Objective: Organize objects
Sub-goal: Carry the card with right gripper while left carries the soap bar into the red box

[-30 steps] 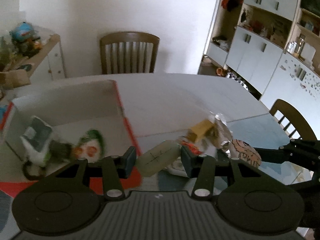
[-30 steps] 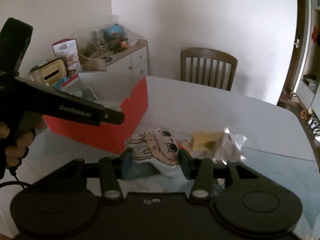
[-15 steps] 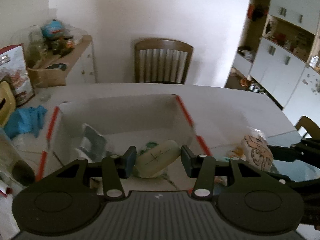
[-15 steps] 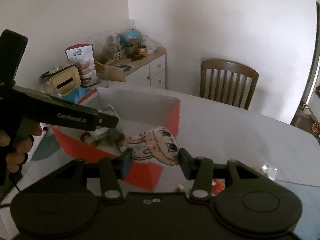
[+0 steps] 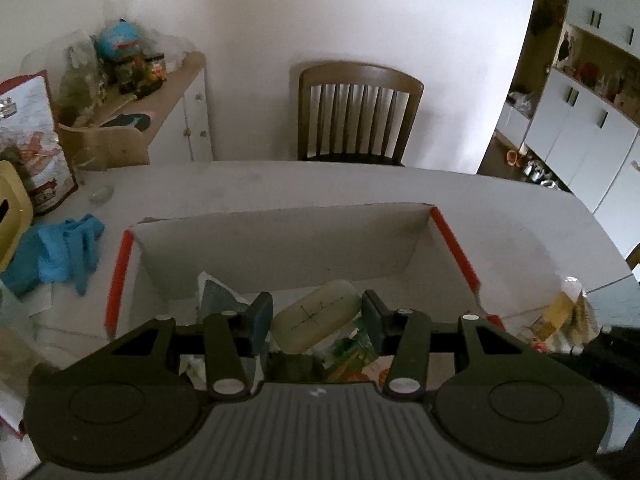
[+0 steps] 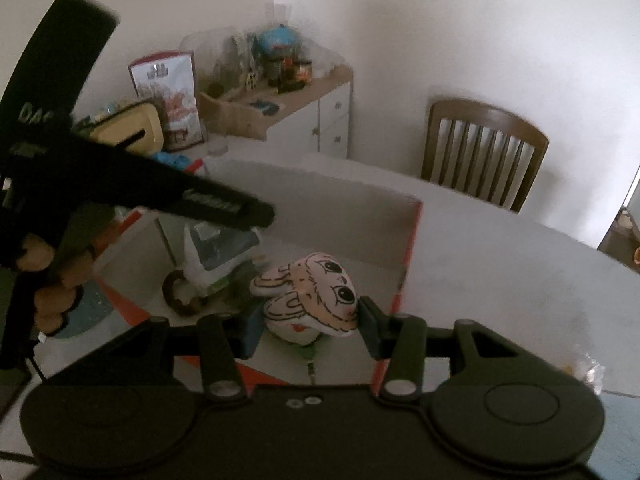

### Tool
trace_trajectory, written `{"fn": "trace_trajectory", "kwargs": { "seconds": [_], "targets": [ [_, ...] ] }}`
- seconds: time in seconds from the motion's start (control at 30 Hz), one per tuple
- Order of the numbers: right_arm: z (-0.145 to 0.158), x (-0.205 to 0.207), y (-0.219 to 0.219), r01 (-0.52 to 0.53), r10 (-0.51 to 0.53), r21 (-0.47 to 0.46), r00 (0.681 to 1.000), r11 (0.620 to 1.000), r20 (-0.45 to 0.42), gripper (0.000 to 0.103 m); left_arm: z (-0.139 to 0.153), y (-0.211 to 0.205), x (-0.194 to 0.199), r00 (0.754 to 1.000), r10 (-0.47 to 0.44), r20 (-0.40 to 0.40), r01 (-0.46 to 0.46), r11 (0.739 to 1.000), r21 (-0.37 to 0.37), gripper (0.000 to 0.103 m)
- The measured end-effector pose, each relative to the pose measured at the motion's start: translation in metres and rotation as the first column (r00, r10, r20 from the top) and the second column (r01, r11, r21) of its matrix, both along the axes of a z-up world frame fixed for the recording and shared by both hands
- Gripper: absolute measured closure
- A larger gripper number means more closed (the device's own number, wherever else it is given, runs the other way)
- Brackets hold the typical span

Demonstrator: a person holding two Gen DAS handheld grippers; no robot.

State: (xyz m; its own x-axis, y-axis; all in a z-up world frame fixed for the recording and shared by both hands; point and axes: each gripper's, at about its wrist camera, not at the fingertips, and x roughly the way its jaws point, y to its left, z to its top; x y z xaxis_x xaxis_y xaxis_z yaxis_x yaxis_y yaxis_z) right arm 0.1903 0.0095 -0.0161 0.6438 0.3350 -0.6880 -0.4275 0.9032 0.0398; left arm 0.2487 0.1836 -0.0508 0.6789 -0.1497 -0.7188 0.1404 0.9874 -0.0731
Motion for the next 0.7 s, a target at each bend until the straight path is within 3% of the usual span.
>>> {"fn": "trace_trajectory", "kwargs": {
  "seconds": [0.4, 0.7],
  "targets": [
    [-0.038, 0.041, 0.029, 0.020, -0.027, -0.068, 0.993, 0.997, -0.110, 0.056, -0.040, -0.004, 0.045, 0.991, 0.010, -0.137, -0.009, 1.000, 0.012, 0.055],
    [-0.049, 0.048, 0.043, 0.002, -0.017, -0.132, 0.993, 0.991, -0.114, 0.055, -0.061, -0.008, 0.061, 0.971, 0.000, -0.237, 0.010, 0.999, 0.042, 0.055]
  ]
}}
